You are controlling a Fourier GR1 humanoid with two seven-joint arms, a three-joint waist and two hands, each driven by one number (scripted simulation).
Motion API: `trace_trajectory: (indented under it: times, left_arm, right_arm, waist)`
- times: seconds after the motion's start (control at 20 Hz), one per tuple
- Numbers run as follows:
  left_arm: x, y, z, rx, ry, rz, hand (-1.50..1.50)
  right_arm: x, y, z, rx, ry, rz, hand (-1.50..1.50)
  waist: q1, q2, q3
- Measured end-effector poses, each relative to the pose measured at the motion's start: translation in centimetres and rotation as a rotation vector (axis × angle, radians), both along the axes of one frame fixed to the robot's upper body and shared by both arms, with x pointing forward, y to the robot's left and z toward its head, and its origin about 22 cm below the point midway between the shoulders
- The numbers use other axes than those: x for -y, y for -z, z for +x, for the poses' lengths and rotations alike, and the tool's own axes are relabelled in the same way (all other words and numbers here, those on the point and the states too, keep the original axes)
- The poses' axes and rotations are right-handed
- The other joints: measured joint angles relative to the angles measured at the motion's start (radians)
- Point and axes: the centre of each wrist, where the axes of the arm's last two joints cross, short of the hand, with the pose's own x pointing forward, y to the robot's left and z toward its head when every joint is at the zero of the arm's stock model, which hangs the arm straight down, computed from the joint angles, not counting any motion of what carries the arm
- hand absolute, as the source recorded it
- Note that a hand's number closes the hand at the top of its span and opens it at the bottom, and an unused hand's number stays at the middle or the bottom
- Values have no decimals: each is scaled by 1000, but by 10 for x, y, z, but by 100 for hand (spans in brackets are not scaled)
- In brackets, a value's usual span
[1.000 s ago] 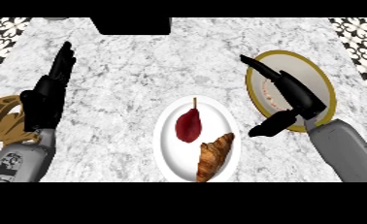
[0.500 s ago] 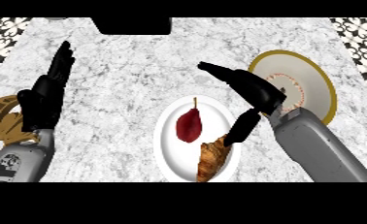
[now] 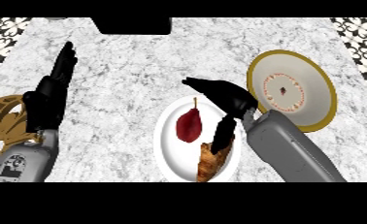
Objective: Pick the pear from the plate and place it in the bowl
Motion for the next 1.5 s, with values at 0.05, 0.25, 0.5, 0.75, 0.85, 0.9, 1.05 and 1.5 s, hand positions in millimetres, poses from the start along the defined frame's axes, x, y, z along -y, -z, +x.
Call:
trace_trajectory:
  times: [0.05,0.25,0.5,0.75,0.85,0.9,1.05,1.5]
  left_arm:
    - [4,-5,2,-4,-1,0,0]
    - [-2,-7,5,-2,-3,-3,0]
    - [-2,-5,3,0,-6,-2,0]
    - [-1,-8,5,-3,0,1,0]
    - [1,-11,6,-3,2,1,0]
    - [-1,-9,3,-2,0,0,0]
    - [-8,-10,0,0,-1,-2,0]
    - [-2,-7,-4,1,-1,1,0]
  right_arm:
    - [-5,5,-1,-5,4,-15,-150]
    - [-19,19,1,-21,15,-52,-150]
    - [-22,28,13,-27,20,-64,-150]
    - [-24,52,13,-30,17,-53,-150]
    - [-30,56,15,-36,17,-52,-150]
    - [-32,59,17,-37,17,-49,-150]
    - [-31,68,19,-25,-19,-76,150]
    - [-38,83,19,93,-54,-59,150]
  waist:
    - [0,0,0]
    - [-1,0,0]
    - [-1,1,0]
    - [-1,-1,0]
    - [-1,0,0]
    - [0,0,0]
    - [0,-1,0]
    - [2,-7,-1]
